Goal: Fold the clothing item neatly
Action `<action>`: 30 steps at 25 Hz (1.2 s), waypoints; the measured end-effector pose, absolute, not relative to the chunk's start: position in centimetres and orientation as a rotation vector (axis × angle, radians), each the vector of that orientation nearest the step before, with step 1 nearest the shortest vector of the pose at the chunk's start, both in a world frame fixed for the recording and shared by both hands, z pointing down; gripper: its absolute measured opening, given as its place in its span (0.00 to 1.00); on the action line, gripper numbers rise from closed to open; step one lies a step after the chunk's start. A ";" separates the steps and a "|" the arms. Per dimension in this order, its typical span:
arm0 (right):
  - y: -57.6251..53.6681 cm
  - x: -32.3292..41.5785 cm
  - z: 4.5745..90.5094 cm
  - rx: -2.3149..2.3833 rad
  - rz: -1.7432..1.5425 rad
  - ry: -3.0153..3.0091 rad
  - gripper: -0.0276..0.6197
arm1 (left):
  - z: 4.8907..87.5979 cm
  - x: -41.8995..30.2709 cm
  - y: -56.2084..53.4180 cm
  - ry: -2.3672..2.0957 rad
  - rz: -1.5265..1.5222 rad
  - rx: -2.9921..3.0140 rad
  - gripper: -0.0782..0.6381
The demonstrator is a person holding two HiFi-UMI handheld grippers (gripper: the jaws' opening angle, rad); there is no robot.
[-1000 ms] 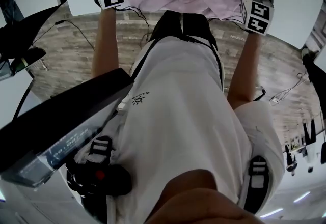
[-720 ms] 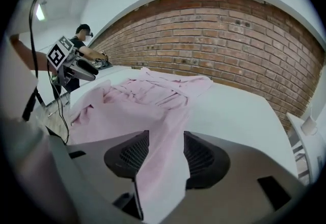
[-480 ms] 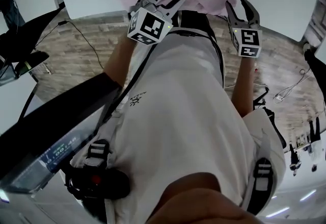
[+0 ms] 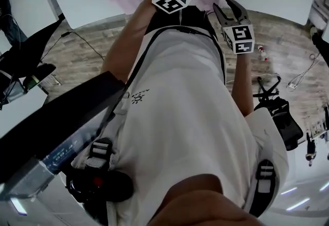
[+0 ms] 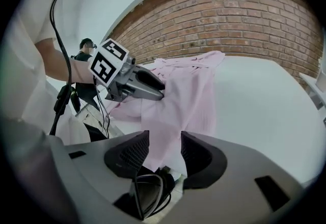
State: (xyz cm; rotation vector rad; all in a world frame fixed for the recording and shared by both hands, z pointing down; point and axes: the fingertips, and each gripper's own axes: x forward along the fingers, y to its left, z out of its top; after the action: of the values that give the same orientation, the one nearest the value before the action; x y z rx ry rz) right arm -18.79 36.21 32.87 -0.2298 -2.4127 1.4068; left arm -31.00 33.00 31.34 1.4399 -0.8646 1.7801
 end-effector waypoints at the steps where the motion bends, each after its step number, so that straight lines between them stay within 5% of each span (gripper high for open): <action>1: 36.5 -19.1 32.6 -0.238 1.436 -2.404 0.34 | 31.3 -31.0 32.9 -0.874 1.737 1.431 0.32; 4: 36.6 -20.4 32.6 -0.237 1.523 -2.361 0.31 | 31.4 -30.8 32.5 -0.884 1.636 1.448 0.31; 5: 36.7 -20.9 32.8 -0.238 1.521 -2.347 0.14 | 31.3 -30.8 32.5 -0.886 1.618 1.453 0.31; 6: 36.6 -21.2 32.9 -0.241 1.504 -2.346 0.08 | 31.3 -30.8 32.3 -0.891 1.611 1.455 0.31; 13: 25.8 -22.2 27.1 -0.066 1.437 -2.652 0.08 | 23.8 -29.8 28.2 -1.117 1.501 1.521 0.31; 20: 16.4 -34.2 25.0 0.039 1.127 -2.889 0.08 | 22.4 -27.8 32.0 -0.982 1.370 1.443 0.28; 22: 15.7 -36.6 25.6 -0.014 1.108 -2.867 0.18 | 23.8 -29.0 31.4 -1.058 1.384 1.404 0.28; 30: 22.6 -27.5 28.0 -0.186 1.266 -2.701 0.19 | 27.8 -31.7 29.1 -1.169 1.443 1.318 0.28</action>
State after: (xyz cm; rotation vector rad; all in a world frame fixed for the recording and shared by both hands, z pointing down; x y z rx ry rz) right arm -27.53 22.62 27.97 -0.1862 -2.7012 1.2665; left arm -31.68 29.07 27.85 1.3182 -1.1694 1.4432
